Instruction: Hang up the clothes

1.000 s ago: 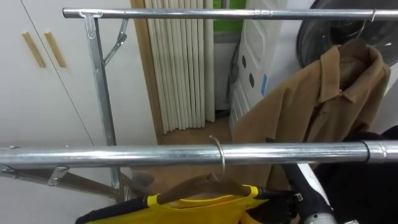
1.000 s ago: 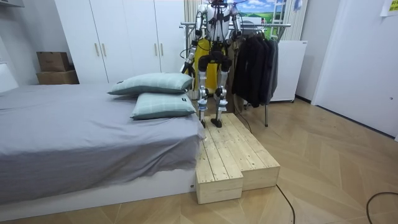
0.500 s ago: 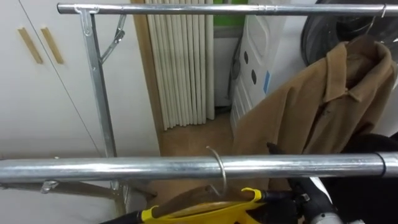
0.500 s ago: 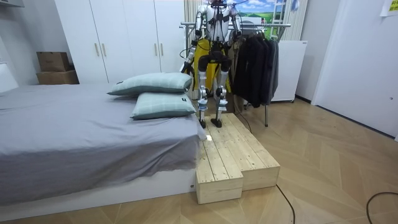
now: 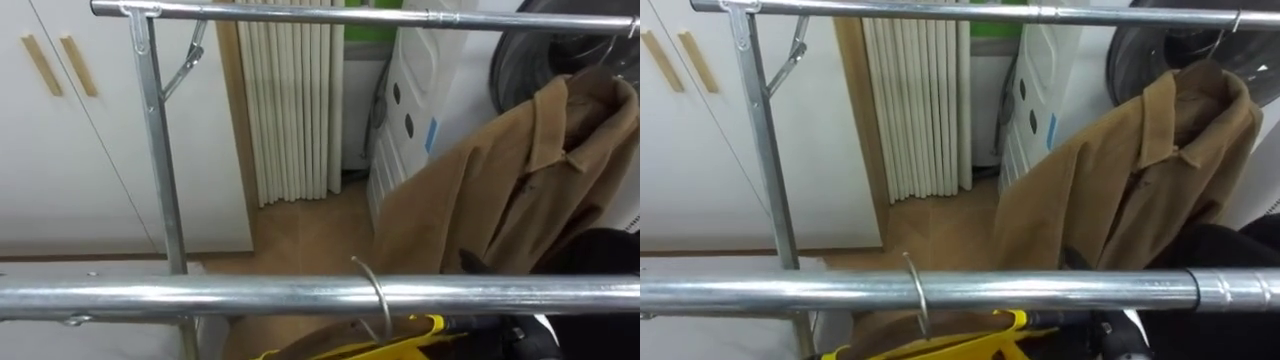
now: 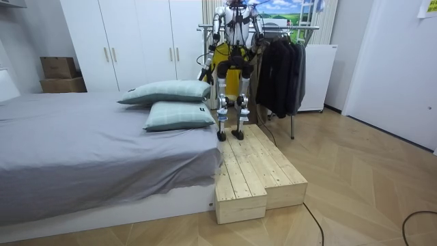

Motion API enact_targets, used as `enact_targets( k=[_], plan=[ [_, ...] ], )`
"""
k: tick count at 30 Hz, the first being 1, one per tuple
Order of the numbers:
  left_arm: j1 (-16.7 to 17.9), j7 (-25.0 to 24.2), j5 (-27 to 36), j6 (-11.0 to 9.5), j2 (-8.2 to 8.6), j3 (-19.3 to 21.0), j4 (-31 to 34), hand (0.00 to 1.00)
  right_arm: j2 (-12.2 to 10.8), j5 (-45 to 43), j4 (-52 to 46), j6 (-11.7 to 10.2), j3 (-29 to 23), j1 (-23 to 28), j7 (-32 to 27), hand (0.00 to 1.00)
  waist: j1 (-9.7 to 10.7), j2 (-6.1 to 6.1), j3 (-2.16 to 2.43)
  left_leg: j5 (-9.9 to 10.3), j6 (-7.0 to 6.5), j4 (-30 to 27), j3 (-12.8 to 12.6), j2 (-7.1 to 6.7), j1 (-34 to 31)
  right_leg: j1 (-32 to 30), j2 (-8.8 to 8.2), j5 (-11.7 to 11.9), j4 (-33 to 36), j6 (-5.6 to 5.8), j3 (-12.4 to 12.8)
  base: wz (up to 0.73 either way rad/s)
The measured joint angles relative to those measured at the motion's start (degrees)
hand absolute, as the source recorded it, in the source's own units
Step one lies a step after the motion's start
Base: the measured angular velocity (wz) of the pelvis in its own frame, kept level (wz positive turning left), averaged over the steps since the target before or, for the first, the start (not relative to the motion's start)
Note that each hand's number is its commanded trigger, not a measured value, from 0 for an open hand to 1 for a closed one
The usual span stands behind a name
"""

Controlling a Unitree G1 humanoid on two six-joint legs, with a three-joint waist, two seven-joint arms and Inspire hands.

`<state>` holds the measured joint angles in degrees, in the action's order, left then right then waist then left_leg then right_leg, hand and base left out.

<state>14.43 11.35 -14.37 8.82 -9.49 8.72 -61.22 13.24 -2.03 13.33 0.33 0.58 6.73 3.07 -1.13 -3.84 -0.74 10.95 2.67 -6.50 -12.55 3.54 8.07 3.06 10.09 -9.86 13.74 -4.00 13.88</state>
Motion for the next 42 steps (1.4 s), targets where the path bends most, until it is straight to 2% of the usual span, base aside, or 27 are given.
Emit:
enact_targets(
  k=[2, 6, 7, 8, 9, 10, 11, 12, 13, 14, 18, 23, 28, 32, 42],
  plan=[
    [0.5, -0.4, 0.0, 0.0, -0.43, 0.1, 0.0, 0.0, 0.0, 0.1, 1.6, 0.0, -0.1, 0.6, 0.0, 0.0, 0.1, -0.45, -0.12, 0.2, -0.07, 0.0, -1.0, -0.09, 0.6, 1.1, -0.11, -0.1, -1.1, 0.09, 0.5, -0.1],
    [0.7, -0.8, 0.0, 0.1, -0.45, 0.9, 0.0, 0.0, 0.0, 2.8, 2.5, -0.6, -0.9, 1.6, -0.6, 0.0, 1.3, -0.27, -0.24, 0.2, -0.08, 0.1, -0.8, 0.2, 0.1, 0.5, 0.17, -0.1, -0.3, 0.09, -0.1, 0.0],
    [0.9, -0.8, -0.2, 0.1, -0.39, 0.6, -0.2, 0.0, -0.1, 4.0, 4.8, -1.5, -1.4, 1.4, -0.6, 0.0, 1.2, 1.48, -0.79, 0.4, 0.2, -0.3, -0.5, 2.82, 0.6, -2.6, 1.42, -1.2, 4.5, 3.66, -3.3, -0.26],
    [1.0, -0.9, -0.4, 0.1, -0.3, 0.8, -0.8, 0.0, 0.0, 6.7, 7.0, -2.3, -1.4, 1.2, -0.7, 0.0, 1.0, 2.17, -0.7, 0.9, -0.05, -2.0, -0.6, 3.46, -0.1, -6.4, -2.32, -4.3, 6.6, 1.37, -12.2, -0.54],
    [1.1, -0.9, -0.3, 0.1, -0.05, 1.3, -1.0, 0.0, 0.1, 7.7, 7.6, -2.3, -1.4, 0.8, -0.7, 0.0, 0.5, 1.96, -0.75, 2.0, 0.21, -3.8, -1.2, 3.16, -1.0, -9.8, -5.87, -4.6, 7.5, 1.14, -14.7, -0.83],
    [1.1, -1.0, -0.4, 0.3, 0.21, 2.5, -2.2, 0.0, 0.0, 8.3, 8.7, -2.3, -1.7, -0.5, -1.2, 0.0, 1.3, 1.89, -0.49, 5.5, 1.67, -8.0, -1.4, 3.24, -2.9, -13.9, -9.08, -3.6, 10.3, -0.19, -17.1, -0.49],
    [0.8, -0.9, -0.3, 0.6, 0.14, 3.8, -3.2, 0.0, -0.2, 9.3, 10.3, -2.2, -2.1, 0.6, -2.1, 0.0, 2.8, 2.1, -0.25, 6.1, 2.11, -8.1, -0.9, 3.35, -3.4, -13.3, -8.73, -3.6, 11.0, -0.35, -17.6, -0.17],
    [0.9, -0.9, -0.3, 0.6, -0.01, 4.1, -3.6, 0.0, -0.2, 10.7, 11.3, -2.2, -2.6, 1.1, -2.2, 0.0, 3.2, 2.21, -0.17, 5.6, 2.24, -7.4, -0.8, 2.97, -3.1, -12.7, -8.68, -3.5, 10.5, -0.44, -17.4, 0.16],
    [0.7, -0.7, -0.3, 0.6, -0.11, 4.6, -3.8, 0.0, -0.3, 14.2, 13.9, -2.2, -3.5, 1.3, -2.1, 0.0, 3.7, 2.03, -0.34, 4.9, 1.77, -5.3, -0.7, 2.52, -2.2, -11.3, -8.34, -3.1, 8.7, -0.88, -16.8, -0.07],
    [0.6, -0.6, -0.4, 0.6, -0.14, 4.7, -3.8, 0.0, -0.6, 17.2, 16.0, -2.2, -4.4, 1.5, -2.1, 0.0, 3.8, 2.2, -0.28, 4.5, 2.24, -4.1, -0.9, 2.56, -1.2, -10.4, -7.59, -2.4, 7.2, -0.93, -16.5, -0.13],
    [0.7, -0.3, -0.4, 0.4, -0.1, 5.3, -3.8, 0.0, -2.0, 20.8, 22.4, -3.7, -6.9, 2.5, -0.8, 0.0, 3.8, 2.02, 0.1, 3.9, 2.13, -3.4, -1.3, 2.75, -0.2, -8.5, -6.58, -0.1, 3.0, -0.47, -15.6, -0.07],
    [0.8, 0.6, -0.2, -0.5, 0.19, 5.5, -4.2, 0.0, -4.1, 22.7, 30.3, -4.5, -6.8, 3.9, 1.5, 0.0, 3.6, 2.06, 0.16, 3.7, 1.78, -3.3, -2.4, 2.55, 0.8, -7.2, -6.2, 2.0, 0.9, 0.04, -14.8, -0.09],
    [0.9, 1.0, -0.2, -2.1, 0.24, 4.6, -5.7, 0.0, -5.0, 24.2, 34.6, -4.7, -6.3, 4.7, 4.6, 0.0, 3.7, 2.44, 0.37, 3.7, 1.66, -3.5, -2.4, 2.3, 1.1, -7.0, -6.25, 2.2, 1.0, 0.28, -14.1, -0.02],
    [0.8, 1.0, -0.2, -2.6, 0.43, 4.7, -6.2, 0.0, -5.1, 24.2, 39.8, -4.9, -6.4, 4.9, 7.5, 0.0, 3.8, 2.83, 0.61, 3.8, 1.54, -3.4, -2.4, 2.29, 1.0, -7.0, -6.25, 2.5, 1.1, 0.23, -14.1, 0.0],
    [0.0, 1.0, -0.1, -2.4, 1.03, 5.7, -6.6, 0.0, -6.2, 25.5, 51.4, -5.0, -6.4, 5.2, 10.0, 0.0, 3.8, 3.21, 0.51, 3.5, 1.24, -3.4, -1.5, 2.06, 0.6, -6.9, -6.63, 3.1, 0.1, 0.28, -14.2, 0.01]
  ],
)
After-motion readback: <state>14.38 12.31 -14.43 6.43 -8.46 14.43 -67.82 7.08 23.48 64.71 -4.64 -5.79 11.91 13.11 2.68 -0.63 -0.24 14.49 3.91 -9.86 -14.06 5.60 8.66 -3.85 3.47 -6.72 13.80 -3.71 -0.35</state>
